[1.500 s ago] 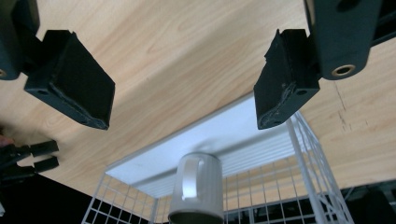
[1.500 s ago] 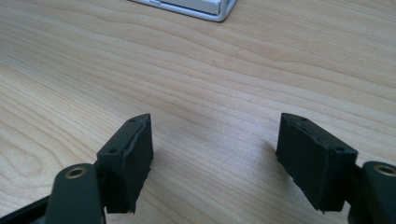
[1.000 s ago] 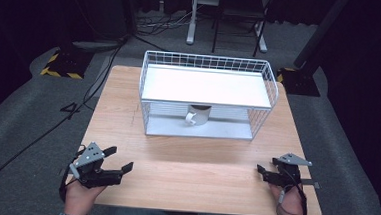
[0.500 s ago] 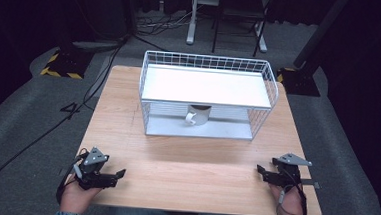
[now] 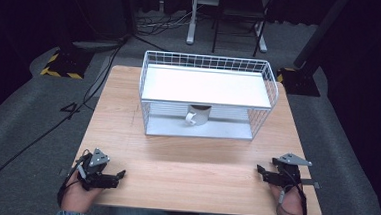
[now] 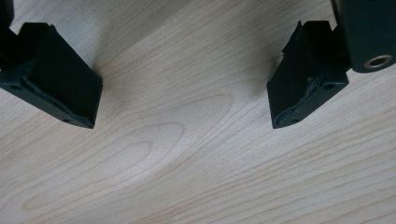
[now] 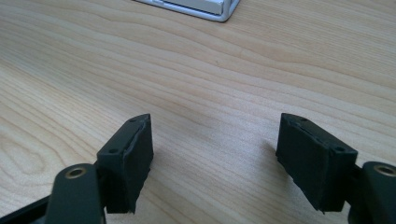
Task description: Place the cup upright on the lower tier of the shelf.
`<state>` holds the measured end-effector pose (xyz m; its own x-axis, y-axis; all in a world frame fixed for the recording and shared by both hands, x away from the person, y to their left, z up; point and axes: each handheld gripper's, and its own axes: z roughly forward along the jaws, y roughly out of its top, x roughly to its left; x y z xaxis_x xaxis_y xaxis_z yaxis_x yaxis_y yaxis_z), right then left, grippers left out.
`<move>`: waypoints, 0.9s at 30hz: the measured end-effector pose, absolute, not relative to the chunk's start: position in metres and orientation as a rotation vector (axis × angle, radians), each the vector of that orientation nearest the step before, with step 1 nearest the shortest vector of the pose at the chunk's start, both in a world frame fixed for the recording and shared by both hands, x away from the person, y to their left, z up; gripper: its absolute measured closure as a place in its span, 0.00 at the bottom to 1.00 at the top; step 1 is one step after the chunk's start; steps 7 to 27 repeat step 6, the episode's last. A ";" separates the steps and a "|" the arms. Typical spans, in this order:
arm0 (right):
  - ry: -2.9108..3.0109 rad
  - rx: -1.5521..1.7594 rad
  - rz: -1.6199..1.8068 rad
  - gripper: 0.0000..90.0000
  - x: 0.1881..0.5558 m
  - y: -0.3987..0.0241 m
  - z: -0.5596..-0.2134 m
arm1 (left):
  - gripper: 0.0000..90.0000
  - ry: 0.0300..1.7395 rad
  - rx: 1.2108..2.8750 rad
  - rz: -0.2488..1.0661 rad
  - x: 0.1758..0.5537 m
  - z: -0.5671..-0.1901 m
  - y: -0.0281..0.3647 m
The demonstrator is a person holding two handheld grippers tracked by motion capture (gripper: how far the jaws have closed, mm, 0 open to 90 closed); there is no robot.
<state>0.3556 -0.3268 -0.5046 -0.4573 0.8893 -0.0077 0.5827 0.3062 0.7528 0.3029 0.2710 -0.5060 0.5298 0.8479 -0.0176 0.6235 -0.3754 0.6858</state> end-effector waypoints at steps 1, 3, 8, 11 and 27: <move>2.154 1.309 0.972 0.30 0.356 -0.327 -0.505 | 0.12 1.188 2.125 0.450 0.303 -0.506 0.271; 2.154 1.309 0.972 0.30 0.356 -0.327 -0.505 | 0.12 1.189 2.124 0.450 0.303 -0.506 0.271; 2.154 1.309 0.972 0.30 0.356 -0.327 -0.505 | 0.12 1.205 2.114 0.455 0.305 -0.506 0.270; 2.154 1.309 0.972 0.30 0.356 -0.327 -0.505 | 0.12 1.205 2.114 0.455 0.305 -0.506 0.270; 2.154 1.309 0.972 0.30 0.356 -0.327 -0.505 | 0.12 1.205 2.114 0.455 0.305 -0.506 0.270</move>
